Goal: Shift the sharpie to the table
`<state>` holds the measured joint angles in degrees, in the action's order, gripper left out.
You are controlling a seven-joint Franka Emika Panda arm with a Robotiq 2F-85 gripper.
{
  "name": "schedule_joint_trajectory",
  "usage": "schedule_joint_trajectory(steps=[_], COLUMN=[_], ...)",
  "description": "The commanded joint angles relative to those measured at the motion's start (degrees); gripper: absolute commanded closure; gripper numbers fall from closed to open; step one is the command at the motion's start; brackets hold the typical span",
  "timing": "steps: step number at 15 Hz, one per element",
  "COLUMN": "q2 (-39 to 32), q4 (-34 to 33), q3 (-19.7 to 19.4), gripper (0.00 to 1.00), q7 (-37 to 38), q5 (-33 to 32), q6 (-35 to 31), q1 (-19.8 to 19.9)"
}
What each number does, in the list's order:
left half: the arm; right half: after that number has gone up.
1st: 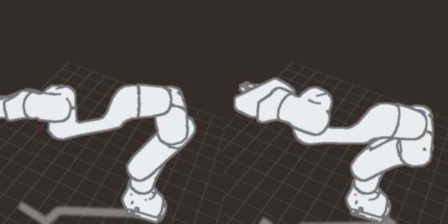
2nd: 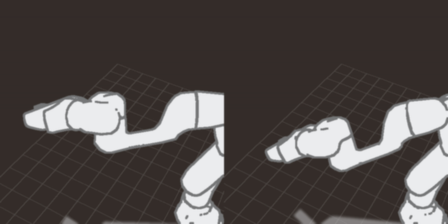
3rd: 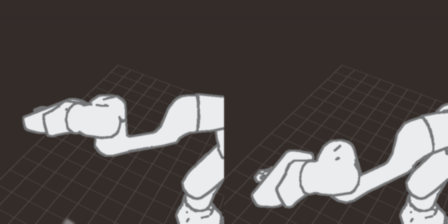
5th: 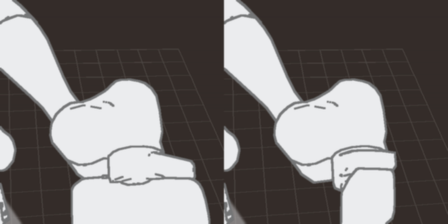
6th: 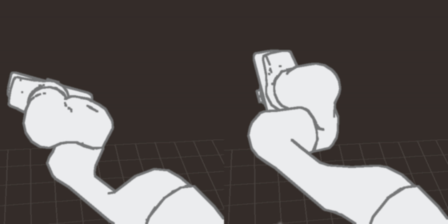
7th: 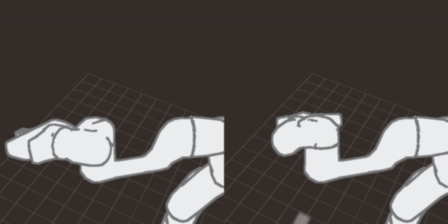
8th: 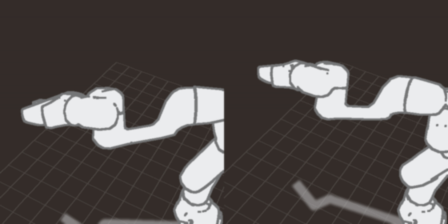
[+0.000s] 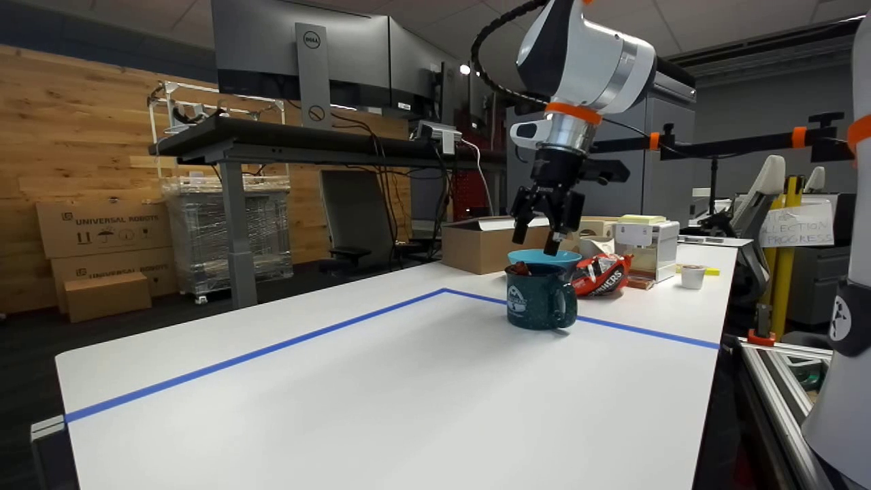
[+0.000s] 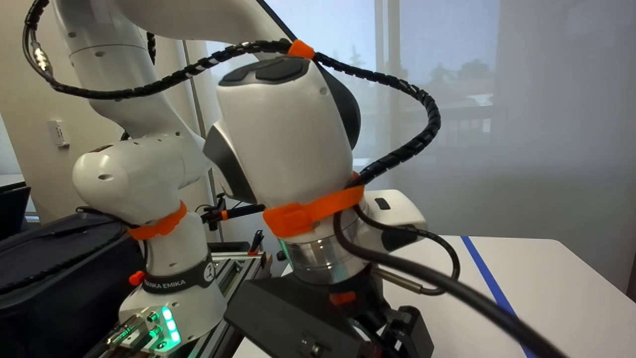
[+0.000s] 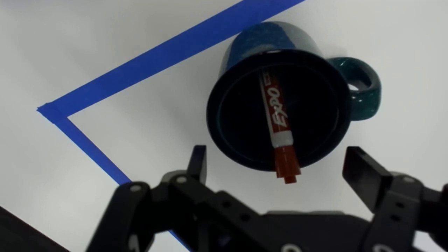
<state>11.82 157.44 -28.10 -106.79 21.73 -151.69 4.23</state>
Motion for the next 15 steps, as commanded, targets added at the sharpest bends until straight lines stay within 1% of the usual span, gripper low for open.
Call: schedule_joint_trajectory(steps=[1,7,8,9,12,13,14,15], q2=[-1.2,-3.5,-3.8,-4.1,-4.8,-4.8,-4.9,-4.9], q4=[0.0,0.1,0.1,0.1,0.1,0.1,0.1,0.1], q3=[-2.4,-3.7,-3.7,-3.7,-3.7,-3.7,-3.8,-3.9], gripper=[0.00,0.00,0.08,0.26,0.51,0.43,0.50,0.42], q7=[-8.5,-16.2,-17.2,-18.2,-20.1,-20.8,-21.4,-22.3], q5=[7.5,16.1,17.2,18.3,20.8,21.5,22.2,23.2], q6=[-0.5,0.3,0.3,0.3,0.4,0.3,0.2,0.2], q1=[-2.5,-3.4,-3.4,-3.3,-3.1,-3.0,-2.9,-2.9])
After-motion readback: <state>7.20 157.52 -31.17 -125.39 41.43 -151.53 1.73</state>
